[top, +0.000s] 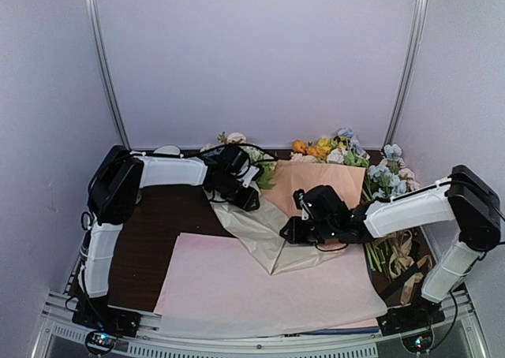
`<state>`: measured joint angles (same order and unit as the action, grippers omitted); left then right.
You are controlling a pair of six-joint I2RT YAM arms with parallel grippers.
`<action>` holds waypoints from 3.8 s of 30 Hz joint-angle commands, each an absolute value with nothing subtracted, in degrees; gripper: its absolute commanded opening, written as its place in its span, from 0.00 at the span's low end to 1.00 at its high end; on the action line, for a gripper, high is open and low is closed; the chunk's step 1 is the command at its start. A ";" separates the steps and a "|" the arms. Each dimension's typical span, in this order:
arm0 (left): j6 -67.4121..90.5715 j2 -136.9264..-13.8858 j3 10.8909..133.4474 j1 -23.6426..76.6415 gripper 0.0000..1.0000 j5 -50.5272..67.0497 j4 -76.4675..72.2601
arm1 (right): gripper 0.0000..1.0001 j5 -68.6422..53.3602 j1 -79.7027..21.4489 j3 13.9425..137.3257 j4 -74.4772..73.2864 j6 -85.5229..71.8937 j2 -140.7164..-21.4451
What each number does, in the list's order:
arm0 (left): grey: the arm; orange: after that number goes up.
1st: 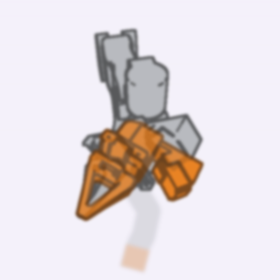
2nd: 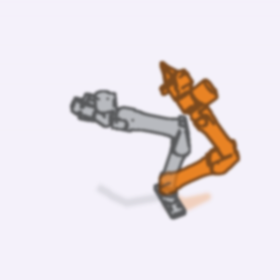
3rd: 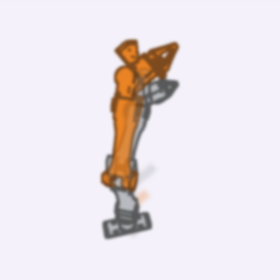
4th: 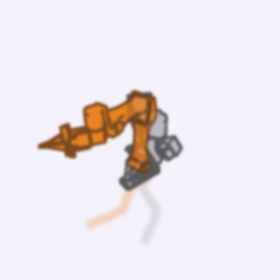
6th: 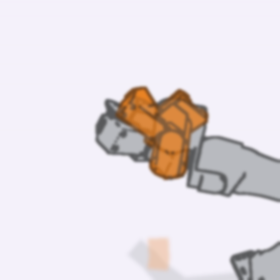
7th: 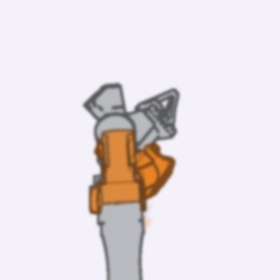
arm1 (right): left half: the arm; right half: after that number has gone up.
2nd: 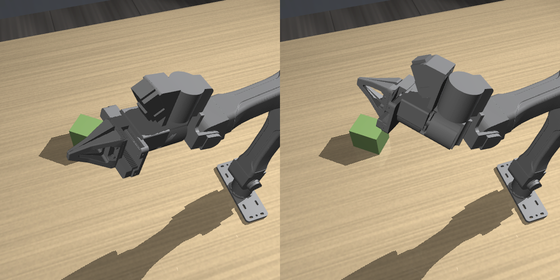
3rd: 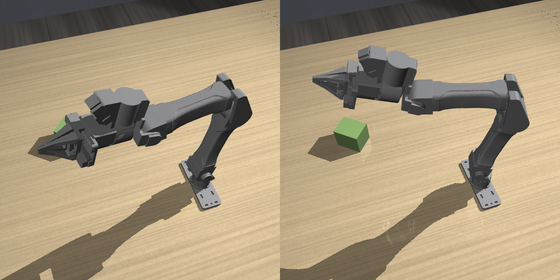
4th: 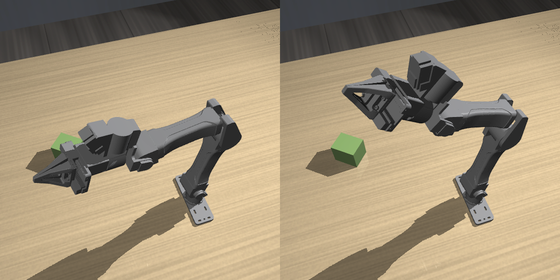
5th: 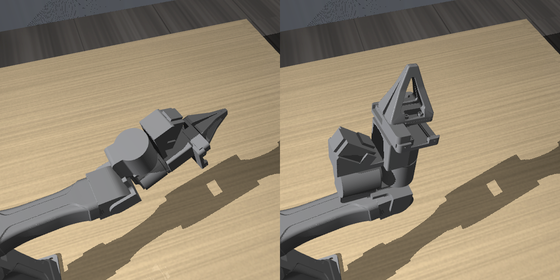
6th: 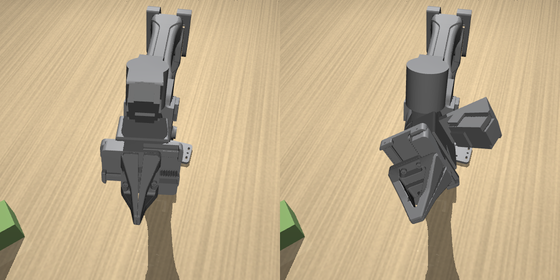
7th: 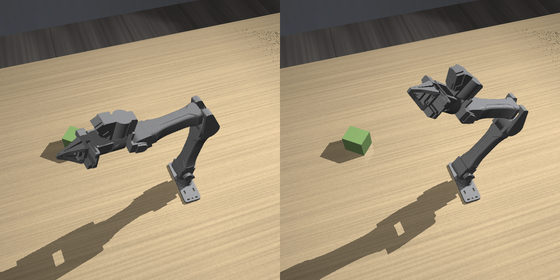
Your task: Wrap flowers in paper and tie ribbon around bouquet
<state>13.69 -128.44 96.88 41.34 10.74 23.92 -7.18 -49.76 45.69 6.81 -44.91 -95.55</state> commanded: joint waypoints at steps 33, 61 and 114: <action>14.00 -131.32 97.21 41.23 0.43 11.61 23.73 | 0.00 -21.76 -19.02 45.81 -7.22 -30.23 -72.46; 17.26 -126.11 91.63 35.05 0.51 25.80 10.13 | 0.00 -29.05 -48.77 64.24 12.91 -35.09 -111.49; 4.69 -113.44 88.80 24.93 0.68 19.14 18.91 | 0.00 -23.35 -45.18 99.08 6.59 -44.70 -131.42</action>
